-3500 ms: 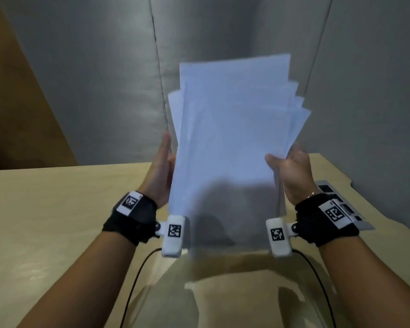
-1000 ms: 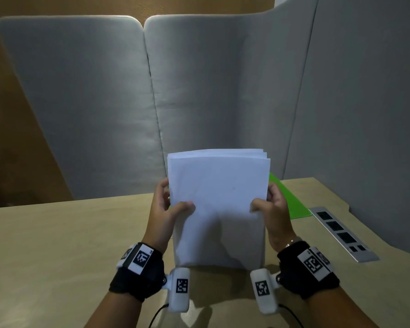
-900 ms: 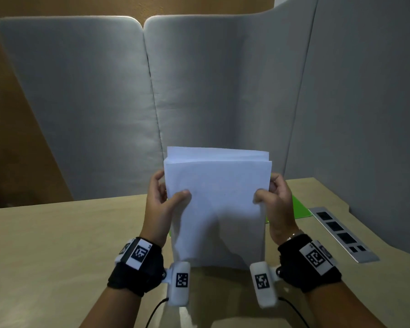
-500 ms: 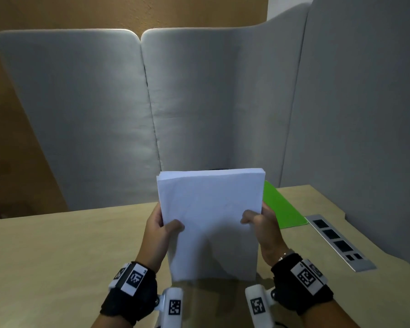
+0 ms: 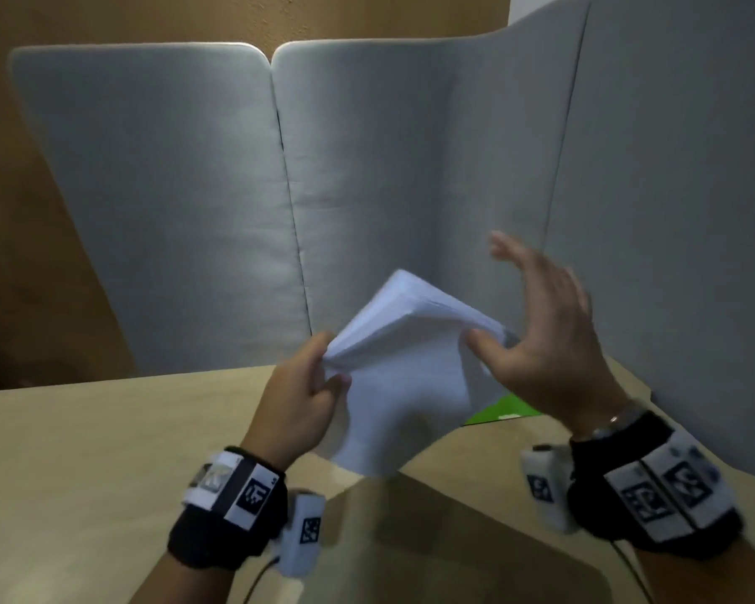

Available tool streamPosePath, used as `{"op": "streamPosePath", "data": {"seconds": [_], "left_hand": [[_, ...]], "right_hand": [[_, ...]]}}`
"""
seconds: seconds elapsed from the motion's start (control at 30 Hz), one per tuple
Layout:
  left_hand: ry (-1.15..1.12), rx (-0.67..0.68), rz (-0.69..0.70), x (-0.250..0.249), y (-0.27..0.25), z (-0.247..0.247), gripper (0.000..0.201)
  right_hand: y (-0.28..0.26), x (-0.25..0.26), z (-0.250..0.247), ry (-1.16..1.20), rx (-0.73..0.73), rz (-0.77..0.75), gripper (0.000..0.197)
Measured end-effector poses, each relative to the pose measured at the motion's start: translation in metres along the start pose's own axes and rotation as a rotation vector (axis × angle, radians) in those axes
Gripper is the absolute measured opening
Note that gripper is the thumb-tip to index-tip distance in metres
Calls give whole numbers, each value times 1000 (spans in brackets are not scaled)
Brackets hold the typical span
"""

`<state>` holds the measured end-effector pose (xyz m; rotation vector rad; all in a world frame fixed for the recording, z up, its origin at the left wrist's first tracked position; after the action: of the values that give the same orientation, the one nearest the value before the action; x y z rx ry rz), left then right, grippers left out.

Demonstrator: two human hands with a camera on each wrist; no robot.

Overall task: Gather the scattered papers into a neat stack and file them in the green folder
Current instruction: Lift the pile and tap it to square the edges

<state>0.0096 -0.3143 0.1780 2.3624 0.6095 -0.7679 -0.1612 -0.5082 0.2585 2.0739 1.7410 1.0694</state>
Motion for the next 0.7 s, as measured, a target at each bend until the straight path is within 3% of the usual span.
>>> {"op": "streamPosePath", "data": {"seconds": [0.07,0.13,0.23,0.3,0.33,0.37,0.4,0.47,0.5,0.6,0.7], "left_hand": [[186,60,91,-24,6,-10,22],[260,103,143,-40,11,-14,25],[253,44,129,-32,11,-22,28],[273,-152,-34,-1,3,-33,70],[172,-235,-147,19,-5,-38,95],[-68,-253,-229,38,-13,-37,111],[-385,-219,-247,53,-17,-30,115],[-870,-70,-222,68,-20,-10,87],[-935,-14,-225,67,-23,-4,67],[-767,-69,-254,69,-23,-1,33],[-676,-124,-261,75,-23,7,23]], "right_hand": [[13,-4,6,73,281,40,47],[15,-11,18,296,392,66,26],[6,-22,30,544,272,93,24],[-3,-39,37,707,192,161,32],[-9,-50,41,792,157,204,31],[-14,-60,46,869,128,243,27],[-19,-68,51,944,106,275,24],[-29,-76,63,1046,86,298,21],[-33,-79,70,1070,73,308,21],[-44,-90,88,1038,30,378,23],[-54,-100,105,1033,5,413,26]]}}
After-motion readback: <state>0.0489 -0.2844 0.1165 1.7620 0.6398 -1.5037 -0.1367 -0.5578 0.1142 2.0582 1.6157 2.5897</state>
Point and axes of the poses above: each hand's wrist, its own y-axis towards the middle knuckle, its own z-axis out of the palm, x = y × z, the point moved 6 cm from there along y, towards the middle knuckle, and after that the axes turned 15 degrees about x, right-handed, at the moved point
